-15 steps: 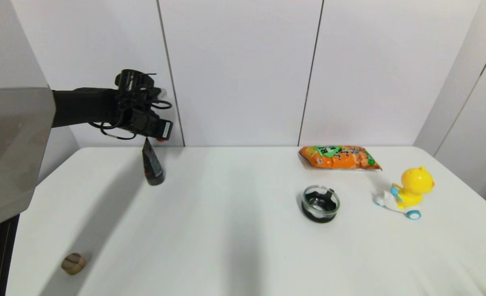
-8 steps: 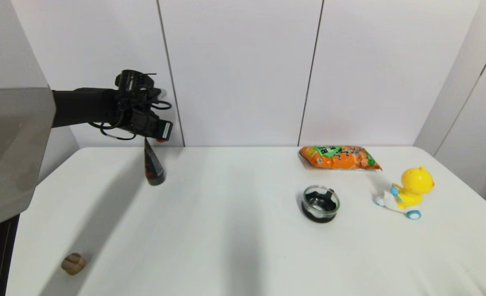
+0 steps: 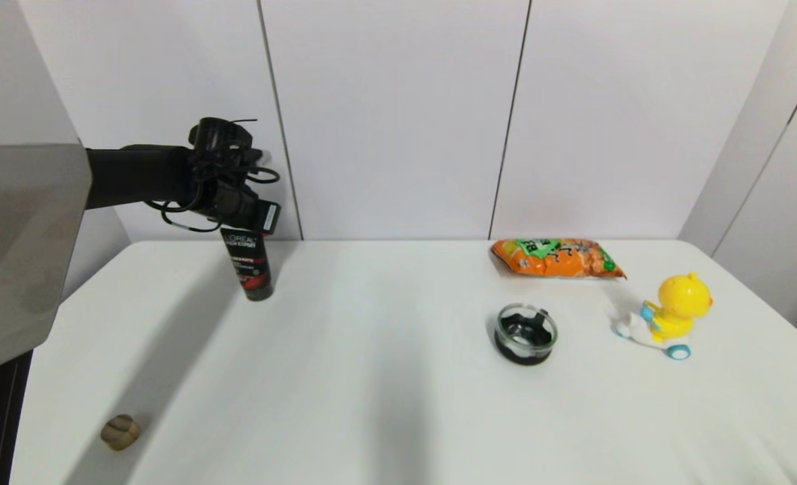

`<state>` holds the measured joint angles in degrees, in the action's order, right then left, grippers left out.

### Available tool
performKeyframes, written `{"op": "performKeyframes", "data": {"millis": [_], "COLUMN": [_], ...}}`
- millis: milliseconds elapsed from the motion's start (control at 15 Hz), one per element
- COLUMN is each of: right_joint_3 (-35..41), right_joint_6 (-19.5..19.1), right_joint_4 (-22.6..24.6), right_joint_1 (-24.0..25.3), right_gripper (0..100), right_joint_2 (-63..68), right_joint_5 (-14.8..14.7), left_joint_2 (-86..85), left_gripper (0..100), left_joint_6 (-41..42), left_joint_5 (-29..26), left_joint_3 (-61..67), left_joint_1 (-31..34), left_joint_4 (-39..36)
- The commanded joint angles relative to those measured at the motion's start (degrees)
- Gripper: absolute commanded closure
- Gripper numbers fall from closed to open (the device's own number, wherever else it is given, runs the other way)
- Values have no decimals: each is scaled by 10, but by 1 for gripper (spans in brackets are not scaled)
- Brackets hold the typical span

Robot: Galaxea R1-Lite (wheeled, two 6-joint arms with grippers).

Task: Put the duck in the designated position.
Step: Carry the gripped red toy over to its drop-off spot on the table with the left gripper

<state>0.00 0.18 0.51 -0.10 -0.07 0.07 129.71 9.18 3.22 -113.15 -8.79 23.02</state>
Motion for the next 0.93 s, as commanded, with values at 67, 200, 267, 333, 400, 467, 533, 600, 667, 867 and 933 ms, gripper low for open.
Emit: {"op": "performKeyframes", "data": {"millis": [67, 200, 267, 333, 400, 467, 533, 600, 667, 867, 933], "right_joint_3": [0, 0, 0, 0, 0, 0, 0, 0, 0, 0, 0], "right_joint_6": [0, 0, 0, 0, 0, 0, 0, 0, 0, 0, 0], "right_joint_4": [0, 0, 0, 0, 0, 0, 0, 0, 0, 0, 0], "right_joint_1": [0, 0, 0, 0, 0, 0, 0, 0, 0, 0, 0], "right_gripper": [0, 0, 0, 0, 0, 0, 0, 0, 0, 0, 0], "right_joint_2": [1, 1, 1, 1, 1, 1, 1, 1, 1, 1, 1], "right_joint_5": [0, 0, 0, 0, 0, 0, 0, 0, 0, 0, 0], "left_joint_2": [2, 3, 3, 3, 3, 3, 3, 3, 3, -13, -28], "left_gripper": [100, 100, 100, 0, 0, 0, 0, 0, 0, 0, 0], "left_joint_6": [1, 0, 0, 1, 1, 1, 1, 1, 1, 3, 4], "left_joint_5": [0, 0, -1, 0, 0, 0, 0, 0, 0, 1, 2], "left_joint_3": [-1, -1, -1, -1, -1, -1, -1, -1, -1, -1, -1], "left_joint_1": [-1, -1, -1, -1, -1, -1, -1, -1, -1, -1, -1], "left_joint_4": [0, 0, 0, 0, 0, 0, -1, -2, -2, -10, -12]}}
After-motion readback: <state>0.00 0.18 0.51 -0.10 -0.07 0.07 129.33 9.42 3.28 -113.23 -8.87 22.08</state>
